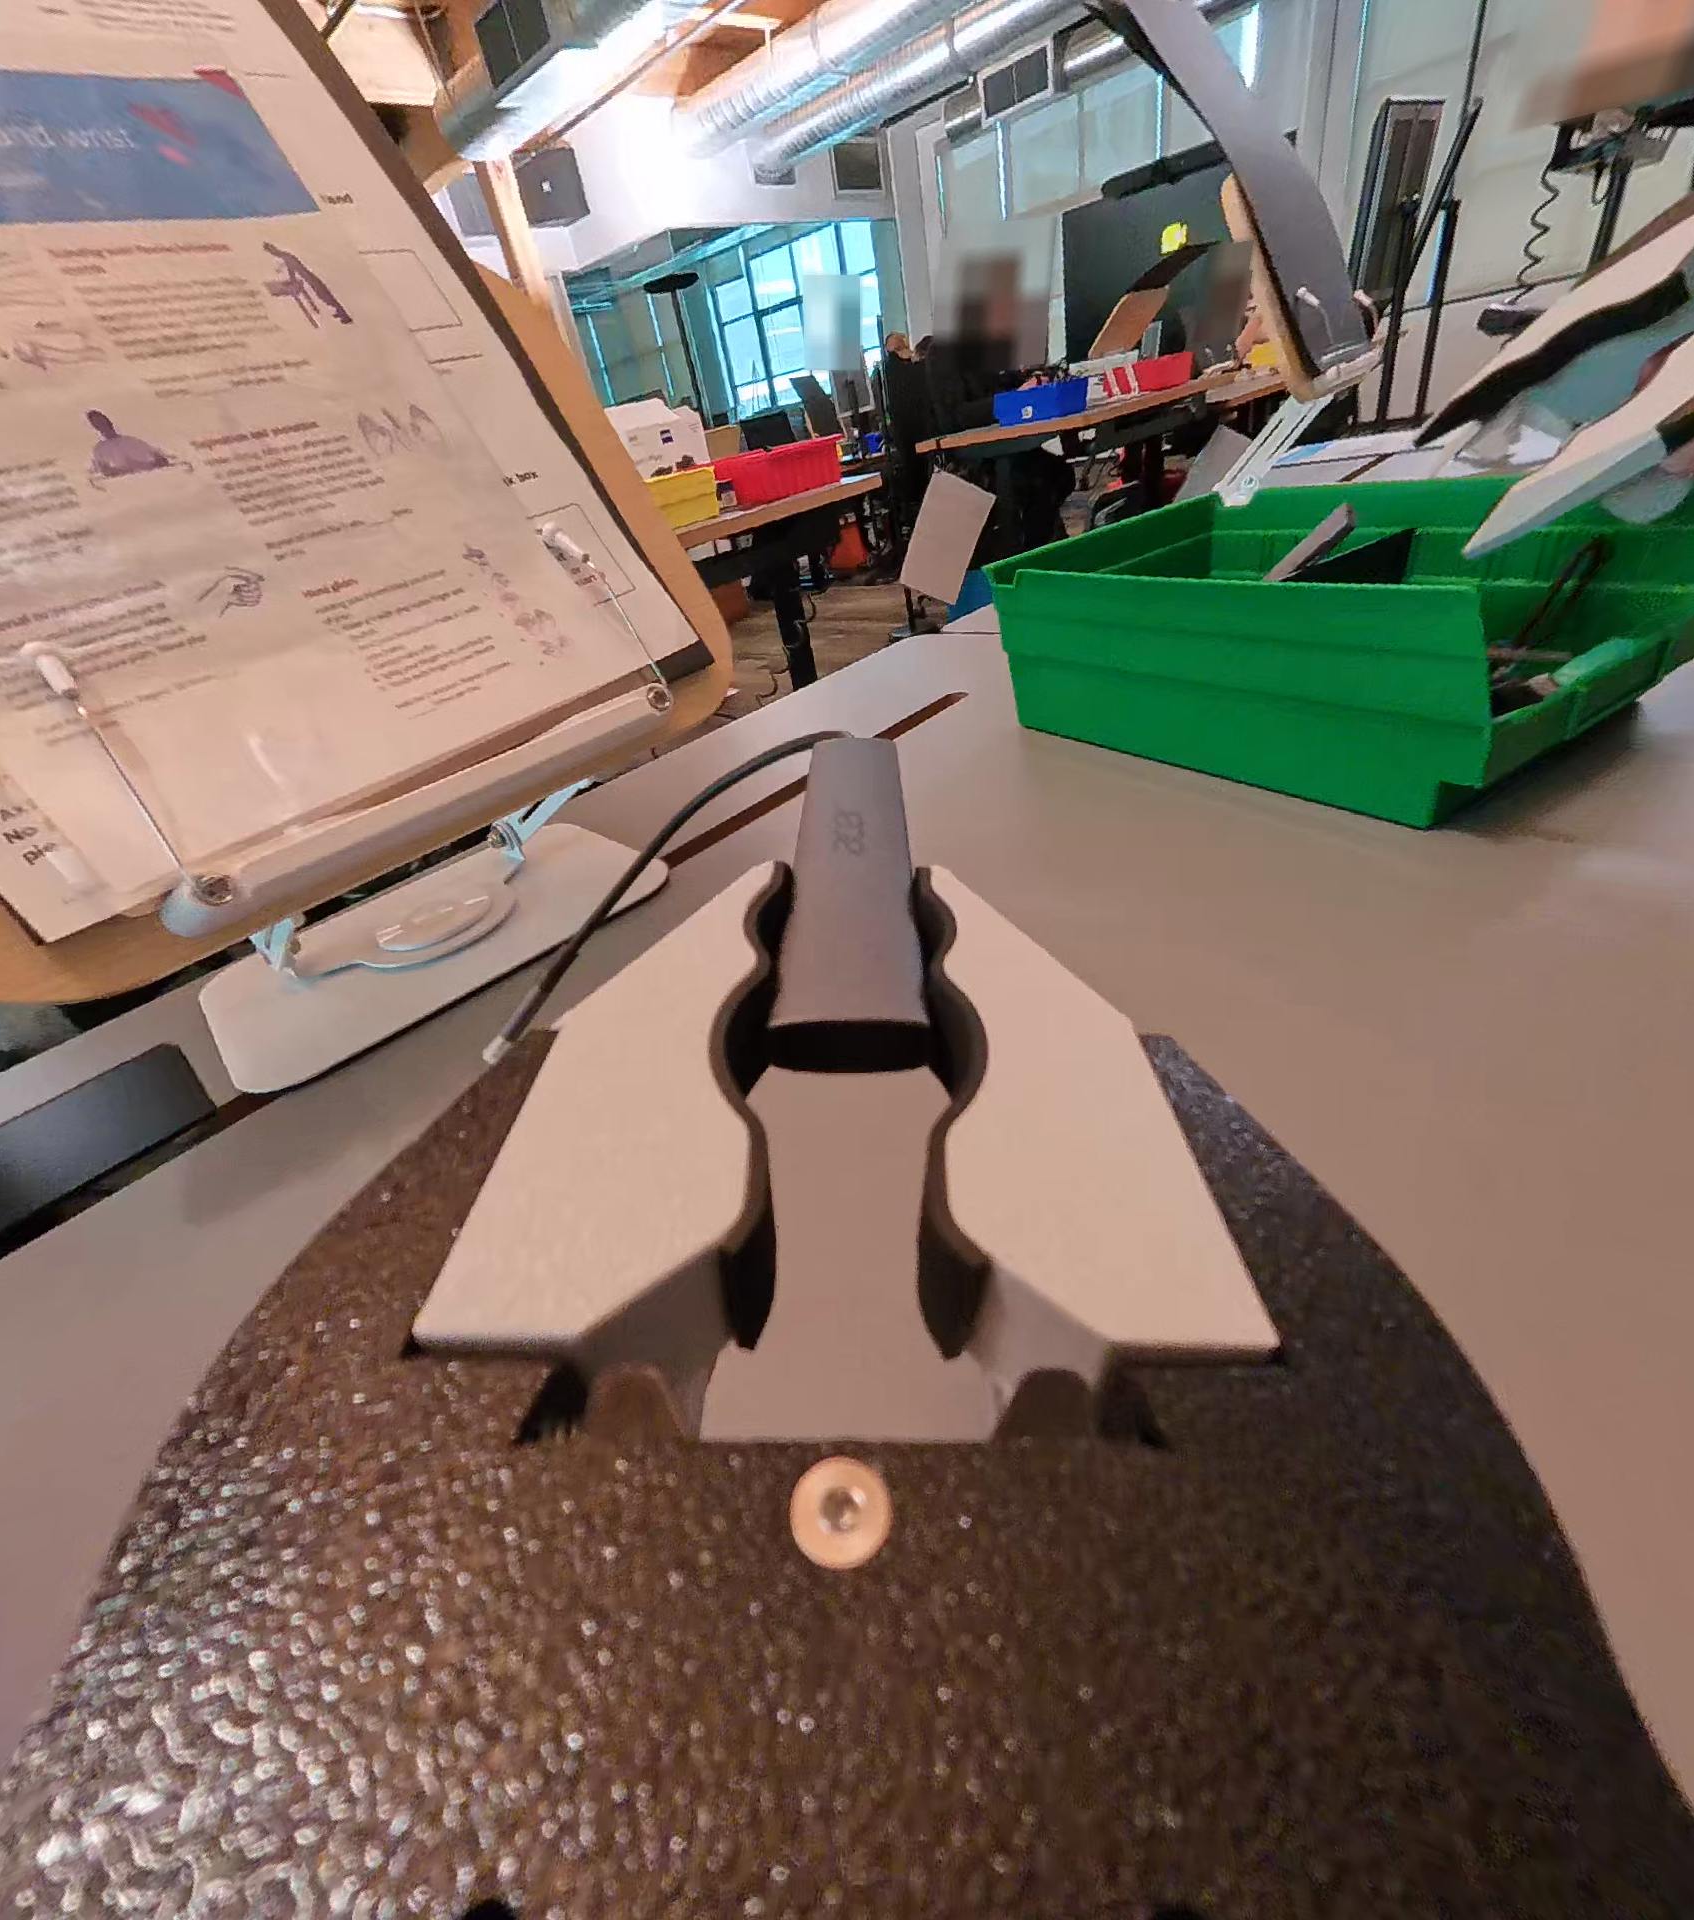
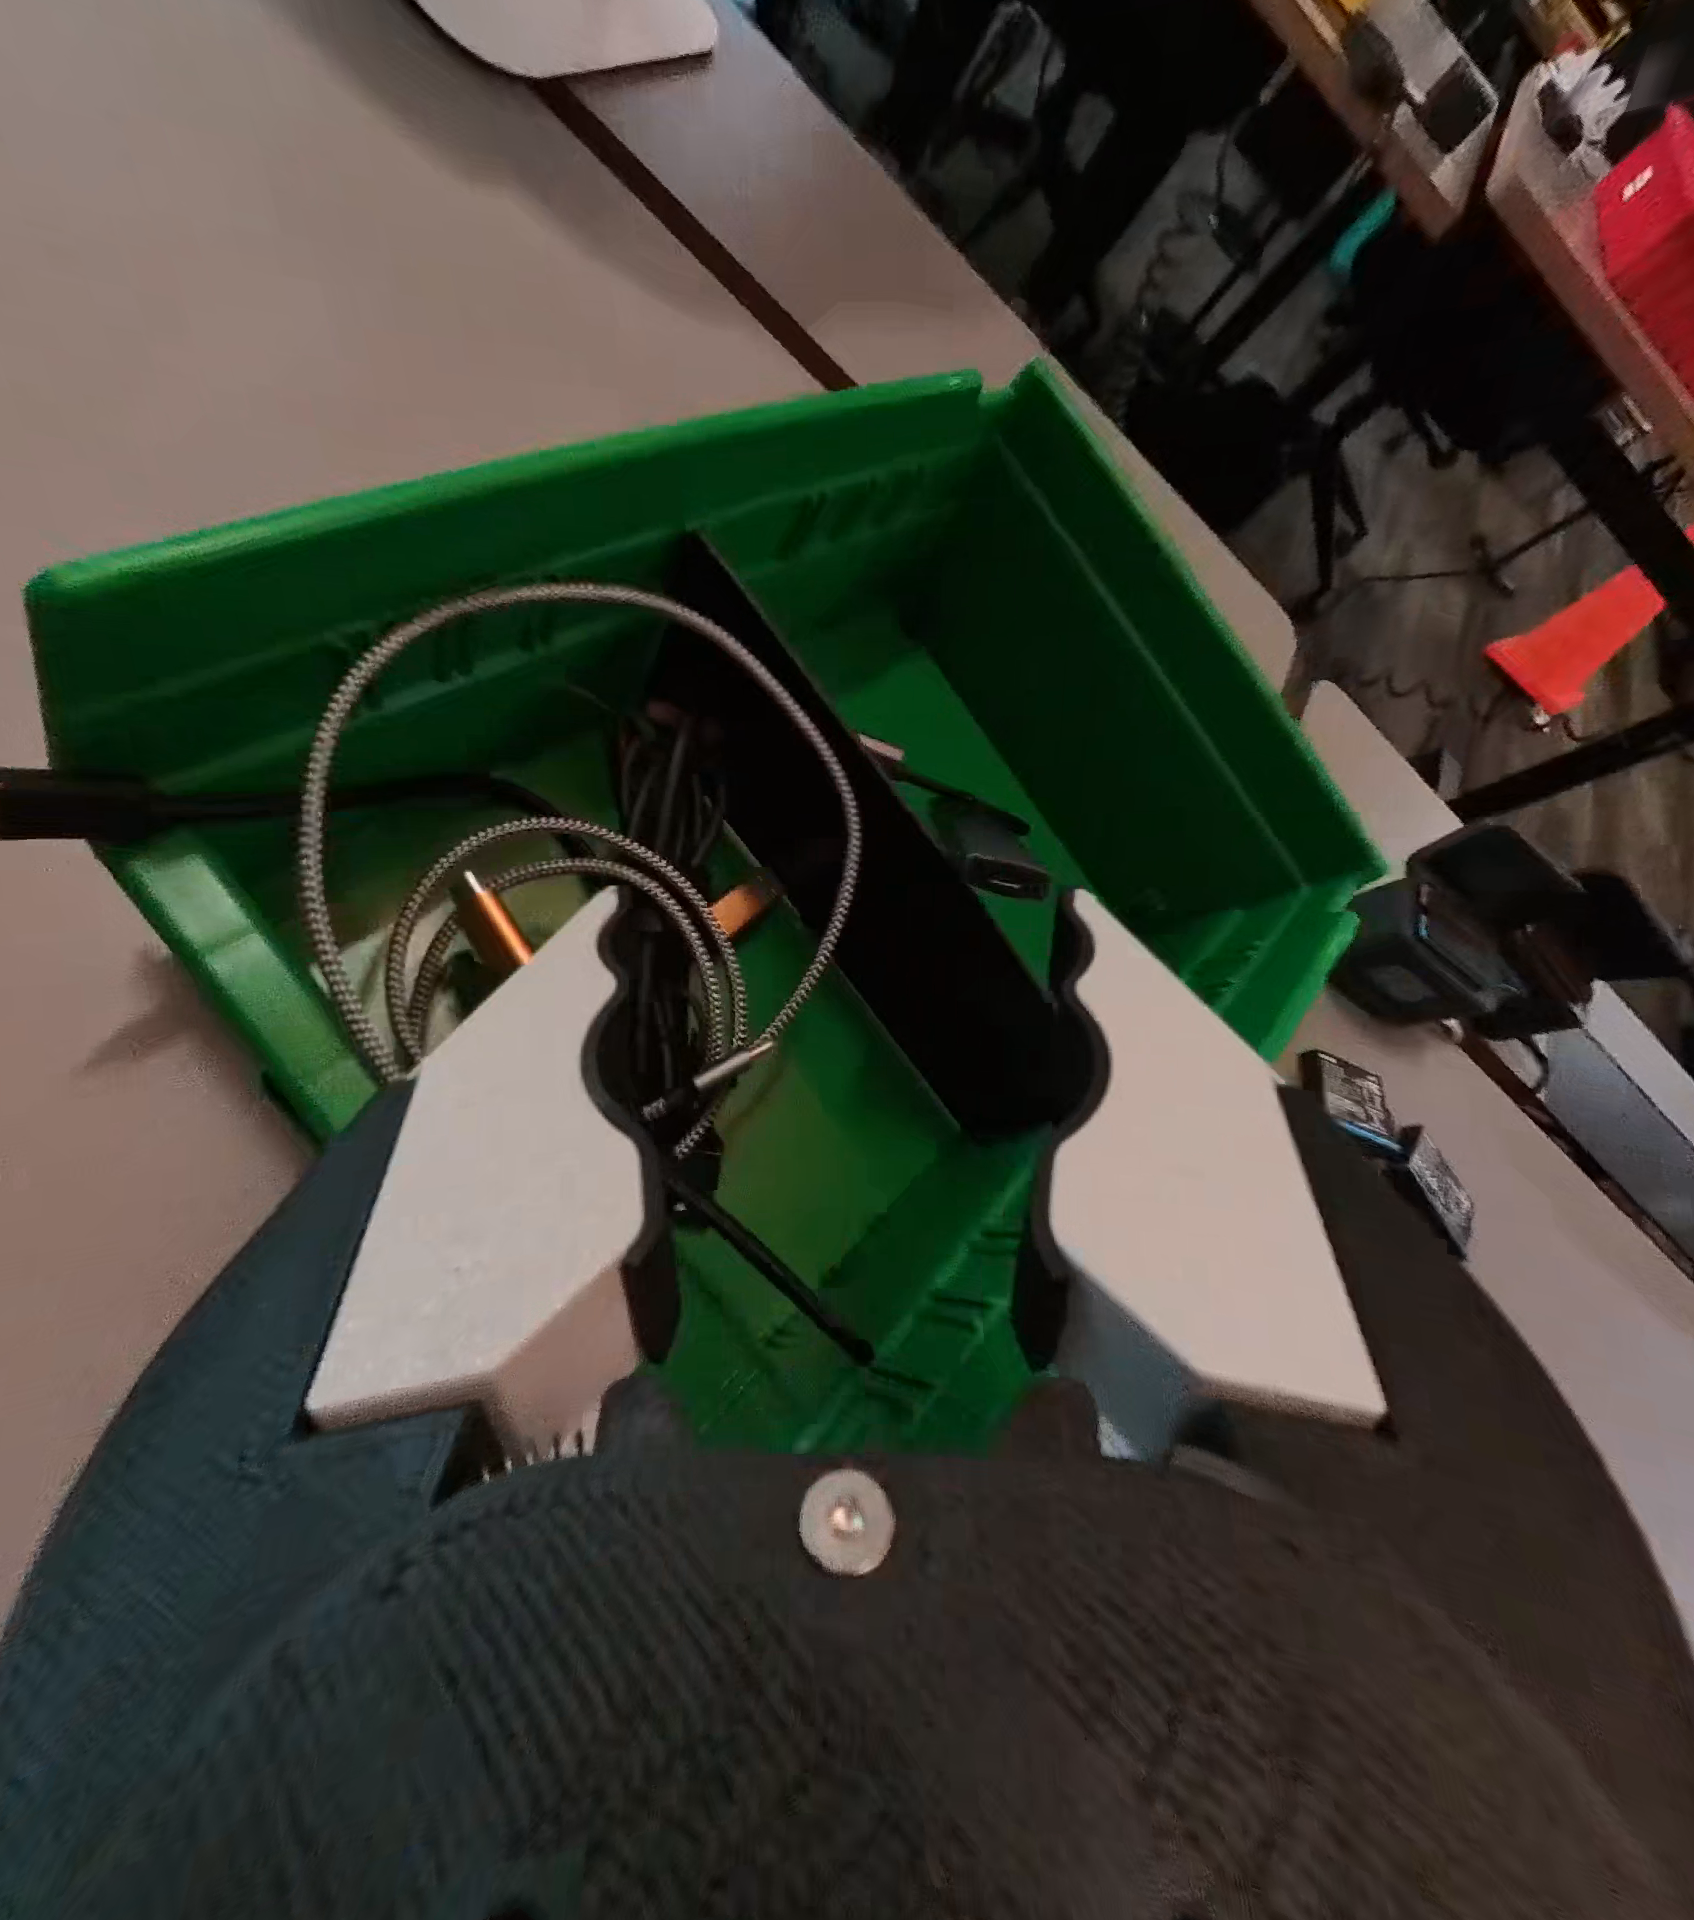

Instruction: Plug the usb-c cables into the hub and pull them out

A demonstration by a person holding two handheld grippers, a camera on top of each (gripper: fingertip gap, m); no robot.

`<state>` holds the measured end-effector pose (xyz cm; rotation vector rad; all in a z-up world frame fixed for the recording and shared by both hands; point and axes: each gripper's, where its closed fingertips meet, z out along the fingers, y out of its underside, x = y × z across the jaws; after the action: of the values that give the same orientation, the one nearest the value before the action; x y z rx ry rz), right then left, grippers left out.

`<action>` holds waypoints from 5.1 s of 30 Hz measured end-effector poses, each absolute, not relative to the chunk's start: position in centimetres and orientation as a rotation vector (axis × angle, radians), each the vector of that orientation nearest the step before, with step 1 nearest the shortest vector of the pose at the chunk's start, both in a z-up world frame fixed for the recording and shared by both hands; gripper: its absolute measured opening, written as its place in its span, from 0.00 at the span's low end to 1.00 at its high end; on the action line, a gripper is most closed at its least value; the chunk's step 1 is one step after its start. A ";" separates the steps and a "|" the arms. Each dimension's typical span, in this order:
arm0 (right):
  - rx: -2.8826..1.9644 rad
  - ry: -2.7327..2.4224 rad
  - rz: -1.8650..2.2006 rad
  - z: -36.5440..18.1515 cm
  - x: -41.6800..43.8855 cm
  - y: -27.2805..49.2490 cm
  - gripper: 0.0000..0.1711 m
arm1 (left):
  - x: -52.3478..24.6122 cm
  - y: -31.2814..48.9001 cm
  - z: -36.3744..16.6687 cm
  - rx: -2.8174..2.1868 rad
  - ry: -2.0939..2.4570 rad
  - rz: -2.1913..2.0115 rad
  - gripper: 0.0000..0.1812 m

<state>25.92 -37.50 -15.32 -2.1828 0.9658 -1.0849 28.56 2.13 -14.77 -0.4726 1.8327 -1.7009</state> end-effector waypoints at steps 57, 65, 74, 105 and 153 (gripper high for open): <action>-2.068 1.239 -0.689 -8.9 32.6 -32.8 0.12 | 18.9 -2.0 -12.2 -0.035 2.038 -2.498 0.36; -1.847 1.528 -0.465 -13.5 35.4 -35.5 0.18 | 18.6 -2.2 -12.5 -0.029 2.070 -2.516 0.37; -1.793 1.592 -0.613 -12.4 32.0 -38.2 0.21 | 18.2 -2.5 -12.6 -0.017 2.094 -2.516 0.37; -1.126 1.610 -1.255 -18.4 18.3 -45.1 0.01 | 24.3 -26.9 -18.6 -0.723 2.202 -1.631 0.08; -1.594 0.967 -0.743 -19.4 26.3 26.6 0.31 | 24.0 46.3 -20.7 -1.604 1.295 -1.157 0.27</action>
<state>26.25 26.58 -19.35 -1.5941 0.9666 -0.7432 23.96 46.30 -20.74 -1.6043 1.2949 -1.1568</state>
